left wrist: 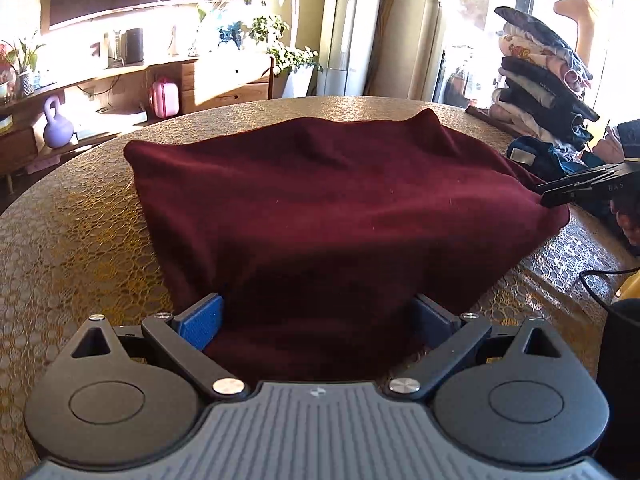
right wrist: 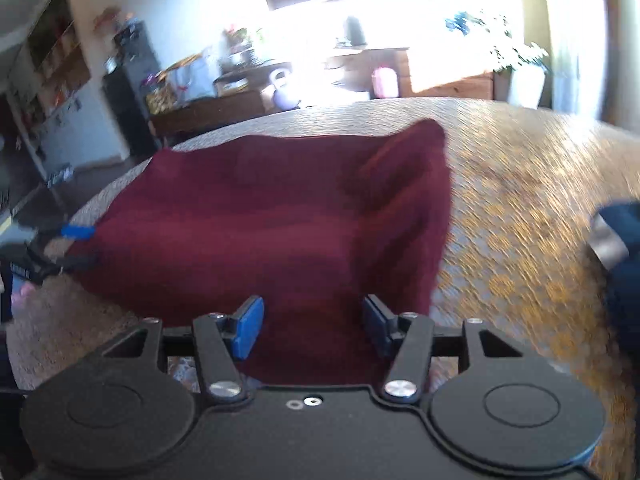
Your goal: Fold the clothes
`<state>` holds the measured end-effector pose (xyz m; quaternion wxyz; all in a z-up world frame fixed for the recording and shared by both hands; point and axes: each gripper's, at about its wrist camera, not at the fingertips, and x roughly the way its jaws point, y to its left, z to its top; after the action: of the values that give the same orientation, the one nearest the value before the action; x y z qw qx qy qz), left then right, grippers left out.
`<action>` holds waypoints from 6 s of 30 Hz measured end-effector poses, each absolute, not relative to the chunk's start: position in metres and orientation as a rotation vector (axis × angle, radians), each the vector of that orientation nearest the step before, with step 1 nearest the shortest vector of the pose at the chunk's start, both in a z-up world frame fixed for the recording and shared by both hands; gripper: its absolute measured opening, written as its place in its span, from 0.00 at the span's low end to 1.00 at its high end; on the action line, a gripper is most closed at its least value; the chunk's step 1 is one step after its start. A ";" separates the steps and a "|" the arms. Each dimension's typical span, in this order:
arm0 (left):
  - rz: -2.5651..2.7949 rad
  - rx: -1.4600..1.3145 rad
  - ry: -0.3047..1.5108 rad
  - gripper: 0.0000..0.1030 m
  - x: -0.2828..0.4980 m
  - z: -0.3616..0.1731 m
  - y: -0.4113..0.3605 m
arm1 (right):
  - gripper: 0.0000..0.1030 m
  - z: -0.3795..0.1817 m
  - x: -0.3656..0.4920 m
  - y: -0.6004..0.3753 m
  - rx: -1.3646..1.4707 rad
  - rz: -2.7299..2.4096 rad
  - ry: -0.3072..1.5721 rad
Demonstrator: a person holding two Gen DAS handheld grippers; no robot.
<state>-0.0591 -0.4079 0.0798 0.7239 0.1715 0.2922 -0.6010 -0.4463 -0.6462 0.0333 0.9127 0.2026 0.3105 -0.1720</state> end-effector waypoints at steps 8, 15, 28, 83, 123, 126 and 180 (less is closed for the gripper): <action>-1.277 0.410 0.665 0.96 -0.076 0.091 -0.385 | 1.00 0.052 -0.420 -0.600 0.185 -0.333 0.669; -1.245 0.319 0.773 0.96 -0.078 0.089 -0.351 | 1.00 0.060 -0.350 -0.521 0.047 -0.090 0.622; -1.182 0.152 0.816 0.96 -0.048 0.103 -0.293 | 1.00 0.026 -0.250 -0.404 -0.292 0.070 0.623; -1.258 -0.028 1.164 0.22 0.032 0.107 -0.491 | 1.00 0.085 -0.302 -0.596 -0.170 0.174 0.771; -1.296 0.493 0.991 0.22 -0.223 0.117 -0.718 | 1.00 0.043 -0.449 -0.670 0.056 0.215 0.777; -1.296 0.521 0.977 0.28 -0.234 0.100 -0.725 | 1.00 0.043 -0.454 -0.671 0.069 0.188 0.749; -1.488 0.421 0.576 0.86 -0.245 0.097 -0.598 | 1.00 0.108 -0.361 -0.798 0.621 -0.330 0.616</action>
<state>-0.2452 -0.5982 0.0966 0.6783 0.1875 0.2566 -0.6626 -0.3615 -0.7976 0.1081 0.8928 0.2993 0.2969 -0.1590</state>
